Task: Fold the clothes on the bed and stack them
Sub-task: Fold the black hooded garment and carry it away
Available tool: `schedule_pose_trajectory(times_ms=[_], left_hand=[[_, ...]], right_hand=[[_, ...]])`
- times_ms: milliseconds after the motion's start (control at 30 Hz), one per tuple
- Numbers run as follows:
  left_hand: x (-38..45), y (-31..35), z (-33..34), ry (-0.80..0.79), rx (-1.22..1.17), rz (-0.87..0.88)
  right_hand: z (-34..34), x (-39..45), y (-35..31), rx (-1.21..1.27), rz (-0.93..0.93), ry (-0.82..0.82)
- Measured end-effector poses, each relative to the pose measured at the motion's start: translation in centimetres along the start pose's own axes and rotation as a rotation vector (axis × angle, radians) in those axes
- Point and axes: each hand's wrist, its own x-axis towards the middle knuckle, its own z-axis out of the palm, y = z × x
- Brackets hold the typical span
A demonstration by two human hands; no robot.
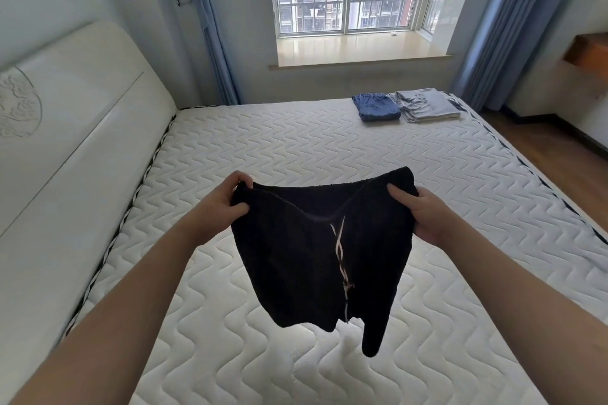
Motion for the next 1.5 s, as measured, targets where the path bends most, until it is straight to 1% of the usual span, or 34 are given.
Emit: schedule_pose_trajectory(times_ms=[133,233,400,500,600,667,733,767,833,900,933,967,1033,1133,1233,1300,1400,1500], left_hand=[[0.1,0.1,-0.1,-0.019,0.184,0.010],[0.4,0.2,-0.2,-0.046,0.340,0.048],[1.1,0.6,-0.8,0.007,0.556,0.140],[1.2,1.1,-1.3,-0.009,0.606,0.160],[1.3,1.5,-1.7,-0.017,0.611,0.185],[1.4,1.6,-1.8,-0.015,0.614,0.202],[1.5,1.7,-1.9,0.003,0.591,0.196],[1.5,1.6,-2.1,0.016,0.576,0.183],[1.5,1.6,-2.5,0.026,0.552,0.155],[1.3,1.5,-2.9,0.006,0.546,0.141],[1.2,1.5,-3.1,-0.005,0.520,0.133],[1.1,1.5,-3.3,-0.011,0.458,0.116],[0.8,1.9,-3.5,-0.023,0.252,0.057],[0.6,2.6,-3.4,-0.055,-0.067,-0.039],[0.7,3.0,-2.6,-0.016,-0.315,-0.085],[0.7,3.0,-1.7,0.029,-0.439,-0.098],[0.7,2.9,-0.1,0.090,-0.634,-0.135],[0.6,2.8,1.2,0.147,-0.748,-0.162]], right_hand=[[-0.6,0.0,-0.7,-0.297,-0.149,0.011],[-1.0,-0.2,-1.0,-0.470,-0.238,-0.024],[-1.4,-0.1,-1.5,-0.958,-0.382,-0.009],[-1.7,-0.1,-2.1,-1.191,-0.407,-0.047],[-2.1,0.2,-2.4,-1.415,-0.383,-0.150],[-2.3,0.4,-2.4,-1.524,-0.374,-0.196],[-2.5,0.3,-2.3,-1.579,-0.391,-0.215],[-2.7,0.2,-2.2,-1.575,-0.406,-0.205],[-2.8,-0.3,-1.9,-1.466,-0.412,-0.127],[-2.7,-0.9,-1.8,-1.270,-0.370,-0.031],[-2.6,-1.1,-1.8,-1.140,-0.322,-0.016],[-2.4,-1.3,-1.9,-0.993,-0.268,-0.028],[-2.4,-1.5,-2.2,-0.716,-0.179,-0.081],[-2.3,-1.5,-2.5,-0.460,-0.080,-0.116],[-2.1,-1.4,-2.4,-0.215,-0.039,-0.086],[-1.9,-1.3,-2.2,-0.082,-0.017,-0.099],[-1.0,-1.5,-1.7,0.033,0.070,-0.130],[-0.2,-1.5,-1.0,0.174,0.124,-0.094]])
